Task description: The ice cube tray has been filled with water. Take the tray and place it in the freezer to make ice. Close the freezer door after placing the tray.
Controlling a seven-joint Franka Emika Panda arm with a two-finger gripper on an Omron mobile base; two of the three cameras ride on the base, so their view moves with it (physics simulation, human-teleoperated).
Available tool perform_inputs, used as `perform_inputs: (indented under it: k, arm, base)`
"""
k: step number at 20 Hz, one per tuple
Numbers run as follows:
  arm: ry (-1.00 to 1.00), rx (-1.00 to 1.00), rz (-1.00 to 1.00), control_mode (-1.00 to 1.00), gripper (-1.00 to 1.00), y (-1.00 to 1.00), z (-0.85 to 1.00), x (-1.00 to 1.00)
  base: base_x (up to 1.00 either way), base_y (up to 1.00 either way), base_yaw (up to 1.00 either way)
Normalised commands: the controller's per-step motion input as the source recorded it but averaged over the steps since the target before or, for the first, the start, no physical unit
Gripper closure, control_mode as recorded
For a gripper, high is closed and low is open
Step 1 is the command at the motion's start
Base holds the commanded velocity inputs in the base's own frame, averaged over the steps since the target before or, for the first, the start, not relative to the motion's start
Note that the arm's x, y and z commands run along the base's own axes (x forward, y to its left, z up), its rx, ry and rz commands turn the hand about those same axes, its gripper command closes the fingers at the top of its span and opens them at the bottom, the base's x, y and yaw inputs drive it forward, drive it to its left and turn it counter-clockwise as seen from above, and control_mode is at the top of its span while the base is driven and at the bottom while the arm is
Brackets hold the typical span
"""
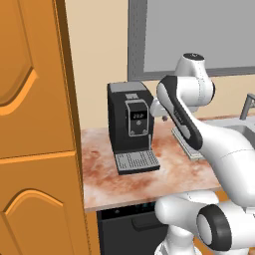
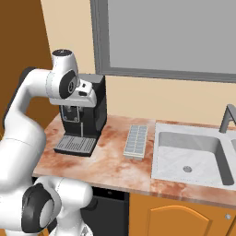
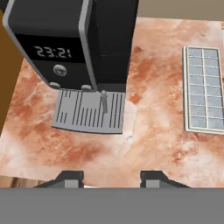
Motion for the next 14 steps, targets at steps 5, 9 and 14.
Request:
perform_inputs:
  k: [5,9,14]
  arm:
    - [0.00,0.00,-0.02,-1.00,-1.00,0.00,-0.03,-0.33]
    - [0.00,0.00,-0.07,-1.00,-1.00,-0.02,-0.19,-0.54]
    - [0.00,0.00,-0.07,-1.00,-1.00,-0.14,-0.22,-0.46]
  base:
    - [0.00,0.00,0.00]
    - [0.00,0.00,0.00]
    - [0.00,0.00,0.00]
